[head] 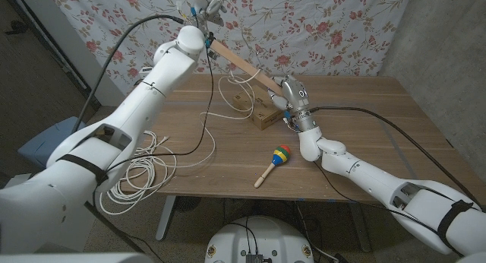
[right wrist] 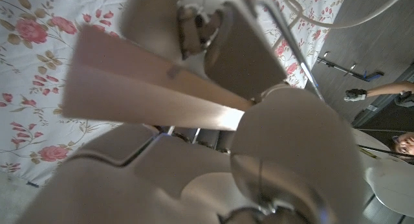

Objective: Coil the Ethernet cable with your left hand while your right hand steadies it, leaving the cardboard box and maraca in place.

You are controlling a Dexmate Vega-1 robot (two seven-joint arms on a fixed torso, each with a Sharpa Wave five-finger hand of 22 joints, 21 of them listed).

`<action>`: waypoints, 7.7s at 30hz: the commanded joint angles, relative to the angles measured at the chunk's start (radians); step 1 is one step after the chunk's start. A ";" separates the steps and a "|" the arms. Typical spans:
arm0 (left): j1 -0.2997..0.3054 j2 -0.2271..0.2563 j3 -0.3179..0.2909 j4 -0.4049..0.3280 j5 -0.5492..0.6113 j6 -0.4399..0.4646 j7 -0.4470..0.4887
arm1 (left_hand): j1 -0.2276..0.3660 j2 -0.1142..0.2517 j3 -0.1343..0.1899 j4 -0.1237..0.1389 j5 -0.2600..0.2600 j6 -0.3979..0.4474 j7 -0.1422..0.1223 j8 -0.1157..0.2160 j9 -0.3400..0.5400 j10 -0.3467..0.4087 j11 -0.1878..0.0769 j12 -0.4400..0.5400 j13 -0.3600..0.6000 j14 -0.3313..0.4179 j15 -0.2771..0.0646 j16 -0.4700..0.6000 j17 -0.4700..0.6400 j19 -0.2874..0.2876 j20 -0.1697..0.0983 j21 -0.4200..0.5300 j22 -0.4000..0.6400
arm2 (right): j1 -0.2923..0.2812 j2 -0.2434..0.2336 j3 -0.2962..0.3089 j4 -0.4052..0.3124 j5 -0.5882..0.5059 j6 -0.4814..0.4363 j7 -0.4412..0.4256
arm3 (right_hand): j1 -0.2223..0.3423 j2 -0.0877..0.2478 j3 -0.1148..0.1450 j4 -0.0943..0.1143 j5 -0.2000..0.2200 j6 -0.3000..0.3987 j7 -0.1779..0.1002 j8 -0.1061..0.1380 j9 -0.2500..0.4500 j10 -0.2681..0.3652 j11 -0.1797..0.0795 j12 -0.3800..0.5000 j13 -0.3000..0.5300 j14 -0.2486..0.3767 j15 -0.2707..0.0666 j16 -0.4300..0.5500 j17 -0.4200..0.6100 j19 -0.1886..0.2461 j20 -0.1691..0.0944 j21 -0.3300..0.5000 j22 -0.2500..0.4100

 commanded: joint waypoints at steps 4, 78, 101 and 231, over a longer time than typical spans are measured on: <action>-0.134 -0.041 0.068 0.099 -0.010 0.036 -0.093 | -0.008 0.004 -0.001 -0.001 0.008 0.011 0.004 0.012 0.002 -0.023 -0.032 -0.002 0.009 0.009 -0.001 -0.004 0.004 0.005 -0.001 0.004 0.001 | 0.002 0.094 0.074 0.134 -0.249 0.112 -0.055 | -0.094 0.094 0.043 0.041 0.001 0.007 -0.007 0.005 0.003 0.000 -0.010 -0.005 0.000 -0.005 -0.092 -0.002 0.003 -0.006 -0.101 -0.002 0.002; -0.138 0.213 0.303 -0.415 0.185 0.576 -0.250 | 0.027 -0.089 -0.179 -0.264 -0.180 -0.056 -0.124 -0.391 -0.436 -0.406 -0.028 -0.691 -0.718 -0.390 0.044 -0.251 -0.311 -0.291 0.079 -0.032 -0.001 | 0.059 0.015 -0.133 -0.155 0.199 -0.489 0.246 | -0.090 0.099 0.051 0.034 0.000 0.018 0.005 0.026 -0.018 0.004 -0.008 0.008 0.005 0.009 -0.092 0.006 0.005 0.005 -0.095 0.025 0.006; -0.348 0.298 0.522 -0.203 0.190 0.722 -0.676 | -0.061 -0.078 -0.258 -0.214 -0.172 -0.217 -0.138 -0.554 -0.587 -0.607 0.030 -0.996 -0.896 -0.614 0.095 -0.335 -0.415 -0.424 0.127 -0.103 0.002 | 0.048 -0.009 -0.112 -0.151 0.175 -0.411 0.231 | -0.092 0.097 0.055 0.036 -0.002 0.017 0.006 0.030 -0.025 0.004 -0.005 0.006 0.007 0.007 -0.092 0.006 0.006 -0.001 -0.097 0.028 0.004; 0.005 0.218 0.094 0.059 0.048 -0.065 -0.438 | 0.170 0.028 -0.221 0.041 0.109 0.074 0.003 -0.085 0.059 0.110 0.036 -0.341 -0.240 -0.088 -0.065 -0.245 -0.291 -0.162 0.015 -0.088 0.007 | 0.230 0.130 -0.178 0.275 0.216 -0.186 0.025 | -0.105 0.093 0.070 0.037 -0.007 0.009 0.005 0.059 -0.050 0.006 -0.003 0.003 0.000 0.001 -0.092 0.005 0.005 -0.005 -0.103 0.023 0.002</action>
